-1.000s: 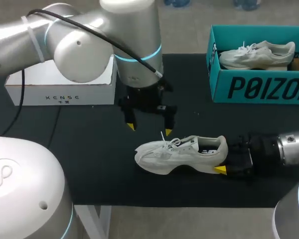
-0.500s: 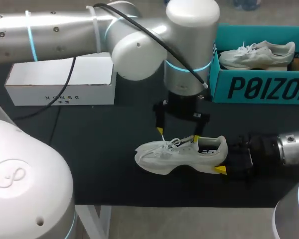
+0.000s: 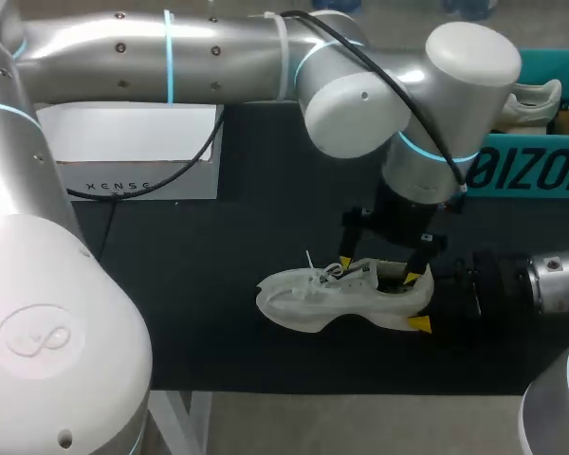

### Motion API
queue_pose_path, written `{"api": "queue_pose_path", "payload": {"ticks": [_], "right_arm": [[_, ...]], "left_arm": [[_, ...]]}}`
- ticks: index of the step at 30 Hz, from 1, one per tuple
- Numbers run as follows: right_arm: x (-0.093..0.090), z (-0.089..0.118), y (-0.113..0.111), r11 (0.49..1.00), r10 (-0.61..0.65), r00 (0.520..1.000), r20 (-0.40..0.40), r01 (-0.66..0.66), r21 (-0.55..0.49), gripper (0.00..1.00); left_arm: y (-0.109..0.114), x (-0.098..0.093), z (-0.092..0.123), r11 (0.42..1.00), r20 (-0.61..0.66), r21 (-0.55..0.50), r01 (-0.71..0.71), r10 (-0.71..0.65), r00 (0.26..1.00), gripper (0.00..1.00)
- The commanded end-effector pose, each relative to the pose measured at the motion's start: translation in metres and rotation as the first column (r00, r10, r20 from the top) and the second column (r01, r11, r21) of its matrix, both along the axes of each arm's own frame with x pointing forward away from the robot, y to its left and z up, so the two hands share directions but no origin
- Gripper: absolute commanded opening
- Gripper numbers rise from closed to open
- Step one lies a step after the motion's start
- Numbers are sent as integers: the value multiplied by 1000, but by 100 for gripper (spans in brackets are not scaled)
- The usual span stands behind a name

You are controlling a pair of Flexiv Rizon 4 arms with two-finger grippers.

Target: Take the shoe out of the shoebox, open the shoe tongue, remove and reinsert the insole, then place the shoe into the shoebox

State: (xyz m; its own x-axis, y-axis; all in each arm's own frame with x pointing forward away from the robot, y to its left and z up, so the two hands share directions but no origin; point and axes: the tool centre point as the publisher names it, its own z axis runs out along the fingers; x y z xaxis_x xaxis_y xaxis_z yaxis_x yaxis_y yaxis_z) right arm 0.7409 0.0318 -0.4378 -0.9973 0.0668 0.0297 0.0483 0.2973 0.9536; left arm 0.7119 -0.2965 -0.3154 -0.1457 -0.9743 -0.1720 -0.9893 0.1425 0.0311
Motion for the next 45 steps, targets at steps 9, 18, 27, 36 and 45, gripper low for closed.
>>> {"api": "queue_pose_path", "payload": {"ticks": [9,18,27,36,45], "right_arm": [[-3,-4,2,1000,-2,1000,-1,2,-3,0],[-3,-4,2,1000,-2,1000,-1,2,-3,0],[-3,-4,2,1000,-2,1000,-1,2,-3,0],[-3,-4,2,1000,-2,1000,-1,2,-3,0],[-3,-4,2,1000,-2,1000,-1,2,-3,0]], "left_arm": [[15,8,-11,994,13,102,-45,44,999,100],[26,10,-25,991,6,95,-92,92,996,100],[29,16,-30,985,34,121,-121,118,992,100],[28,11,-23,985,47,128,-112,106,993,0],[47,15,2,989,70,97,-115,108,992,0]]}}
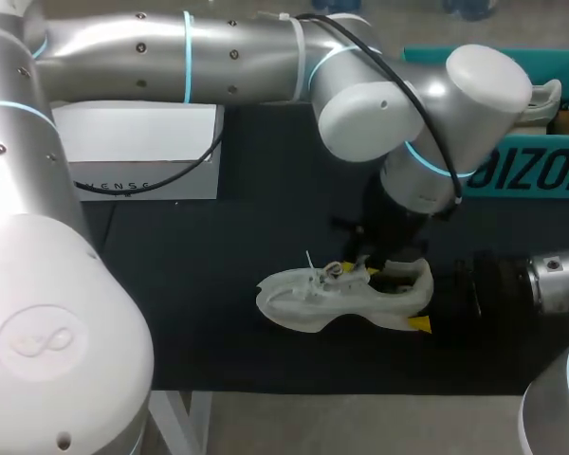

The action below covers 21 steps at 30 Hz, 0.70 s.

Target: Take the shoe out of the shoebox, open the shoe tongue, remove and reinsert the insole, then place the shoe into the shoebox

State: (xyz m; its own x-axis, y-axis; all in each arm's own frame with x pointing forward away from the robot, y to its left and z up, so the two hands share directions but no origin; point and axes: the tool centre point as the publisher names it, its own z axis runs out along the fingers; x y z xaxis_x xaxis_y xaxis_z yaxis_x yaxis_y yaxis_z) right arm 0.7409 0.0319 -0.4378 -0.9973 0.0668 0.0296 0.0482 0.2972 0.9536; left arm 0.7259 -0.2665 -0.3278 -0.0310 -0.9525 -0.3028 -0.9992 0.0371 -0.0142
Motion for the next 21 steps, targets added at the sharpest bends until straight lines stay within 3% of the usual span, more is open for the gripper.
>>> {"api": "queue_pose_path", "payload": {"ticks": [1,8,14,15,16,17,19,21], "right_arm": [[-3,-4,2,1000,-2,1000,-1,2,-3,0],[-3,-4,2,1000,-2,1000,-1,2,-3,0],[-3,-4,2,1000,-2,1000,-1,2,-3,0],[-3,-4,2,1000,-2,1000,-1,2,-3,0],[-3,-4,2,1000,-2,1000,-1,2,-3,0],[-3,-4,2,1000,-2,1000,-1,2,-3,0],[-3,-4,2,1000,-2,1000,-1,2,-3,0],[-3,-4,2,1000,-2,1000,-1,2,-3,0]], "left_arm": [[21,2,16,999,10,-34,-11,11,1000,0],[57,13,25,995,6,-68,-68,69,998,0],[67,13,21,992,-46,-98,-75,71,996,0],[67,12,21,992,-58,-105,-71,65,996,3],[66,10,20,992,-65,-111,-65,58,996,22],[65,8,20,991,-78,-121,-56,47,996,31],[62,3,18,991,-95,-125,-46,34,995,42],[60,0,16,989,-118,-142,-38,22,993,43]]}}
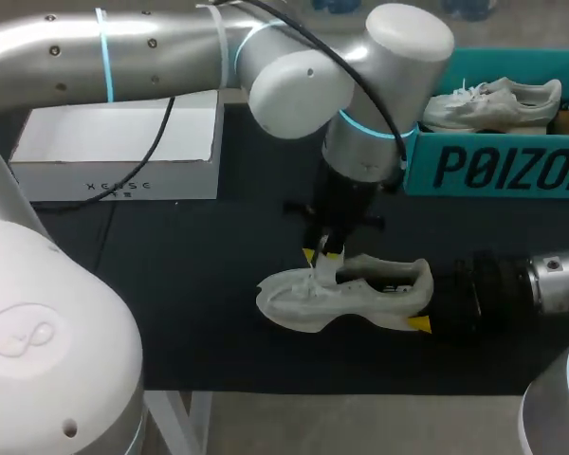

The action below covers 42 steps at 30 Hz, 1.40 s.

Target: Take the shoe out of the shoebox, open the shoe tongue, remove and reinsert the insole, then place the shoe into the shoebox

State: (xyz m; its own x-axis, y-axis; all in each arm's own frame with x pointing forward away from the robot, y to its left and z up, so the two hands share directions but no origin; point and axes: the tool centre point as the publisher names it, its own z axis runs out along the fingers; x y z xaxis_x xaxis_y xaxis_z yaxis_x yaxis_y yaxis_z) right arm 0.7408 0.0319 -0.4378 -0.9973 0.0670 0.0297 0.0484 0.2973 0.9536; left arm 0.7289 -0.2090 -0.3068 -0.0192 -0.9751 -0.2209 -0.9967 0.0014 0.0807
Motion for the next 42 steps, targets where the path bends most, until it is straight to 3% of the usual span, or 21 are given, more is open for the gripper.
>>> {"api": "queue_pose_path", "payload": {"ticks": [1,2,5,6,9,18,26,35,36,37,38,39,40,42], "right_arm": [[-3,-4,2,1000,-2,1000,0,2,-3,0],[-3,-4,2,1000,-2,1000,0,2,-3,0],[-3,-4,2,1000,-2,1000,0,2,-3,0],[-3,-4,2,1000,-2,1000,0,2,-3,0],[-3,-4,2,1000,-2,1000,0,2,-3,0],[-3,-4,2,1000,-2,1000,0,2,-3,0],[-3,-4,2,1000,-2,1000,0,2,-3,0],[-3,-4,2,1000,-2,1000,0,2,-3,0],[-3,-4,2,1000,-2,1000,0,2,-3,0],[-3,-4,2,1000,-2,1000,0,2,-3,0],[-3,-4,2,1000,-2,1000,0,2,-3,0],[-3,-4,2,1000,-2,1000,0,2,-3,0],[-3,-4,2,1000,-2,1000,0,2,-3,0],[-3,-4,2,1000,-2,1000,0,2,-3,0]], "left_arm": [[1,-5,-6,998,-25,-67,7,-8,1000,44],[0,-6,-7,997,-35,-76,11,-14,999,49],[-2,-10,-9,995,-56,-95,19,-25,998,43],[-3,-11,-10,995,-59,-97,21,-27,998,37],[-4,-13,-12,994,-75,-109,25,-33,997,0],[14,-9,-10,993,-81,-116,13,-22,996,0],[37,-6,-29,992,-147,-117,-38,21,989,0],[41,-6,-40,988,-200,-143,-52,22,980,0],[41,-5,-39,988,-201,-146,-50,20,979,7],[40,-5,-36,987,-199,-157,-42,10,980,42],[39,-4,-32,986,-189,-165,-31,-1,982,49],[38,-3,-28,985,-187,-170,-28,-5,982,81],[38,-2,-23,983,-181,-182,-17,-16,983,95],[36,0,-13,980,-163,-198,18,-51,985,100]]}}
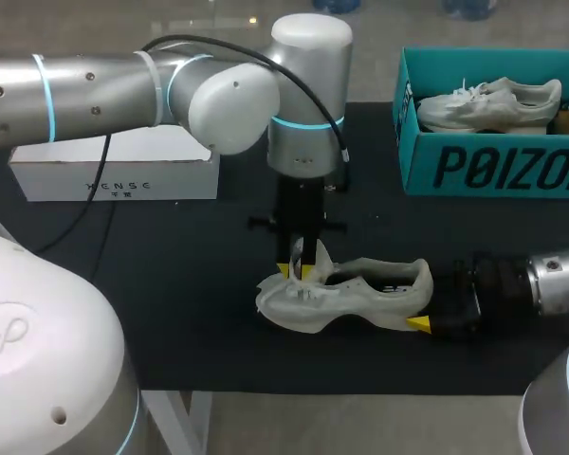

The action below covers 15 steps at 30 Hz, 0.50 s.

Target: Take the shoe out of the shoebox, open the shoe tongue, remove and reinsert the insole, then place the shoe into the shoebox

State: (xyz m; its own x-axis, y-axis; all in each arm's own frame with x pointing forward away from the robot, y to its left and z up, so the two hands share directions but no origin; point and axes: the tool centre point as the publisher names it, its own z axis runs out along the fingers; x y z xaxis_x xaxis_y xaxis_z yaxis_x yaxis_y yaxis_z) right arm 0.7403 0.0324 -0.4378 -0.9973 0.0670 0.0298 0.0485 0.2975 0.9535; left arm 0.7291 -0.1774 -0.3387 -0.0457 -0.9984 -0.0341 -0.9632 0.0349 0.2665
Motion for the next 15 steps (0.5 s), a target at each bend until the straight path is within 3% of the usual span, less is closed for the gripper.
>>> {"api": "queue_pose_path", "payload": {"ticks": [1,7,10,11,12,14,15], "right_arm": [[-2,-4,1,1000,-2,1000,0,2,-3,0],[-2,-4,1,1000,-2,1000,0,2,-3,0],[-2,-4,1,1000,-2,1000,0,2,-3,0],[-2,-4,1,1000,-2,1000,0,2,-3,0],[-2,-4,1,1000,-2,1000,0,2,-3,0],[-2,-4,1,1000,-2,1000,0,2,-3,0],[-2,-4,1,1000,-2,1000,0,2,-3,0]], "left_arm": [[3,0,24,999,31,-25,44,-43,999,100],[-5,2,67,955,99,-27,294,-290,952,100],[-10,-4,93,835,153,4,551,-545,824,100],[-12,-9,100,761,171,41,648,-644,745,100],[-13,-16,105,649,162,87,756,-758,632,100],[-8,-37,111,317,141,143,938,-944,298,100],[0,-48,115,138,149,123,983,-982,119,100]]}}
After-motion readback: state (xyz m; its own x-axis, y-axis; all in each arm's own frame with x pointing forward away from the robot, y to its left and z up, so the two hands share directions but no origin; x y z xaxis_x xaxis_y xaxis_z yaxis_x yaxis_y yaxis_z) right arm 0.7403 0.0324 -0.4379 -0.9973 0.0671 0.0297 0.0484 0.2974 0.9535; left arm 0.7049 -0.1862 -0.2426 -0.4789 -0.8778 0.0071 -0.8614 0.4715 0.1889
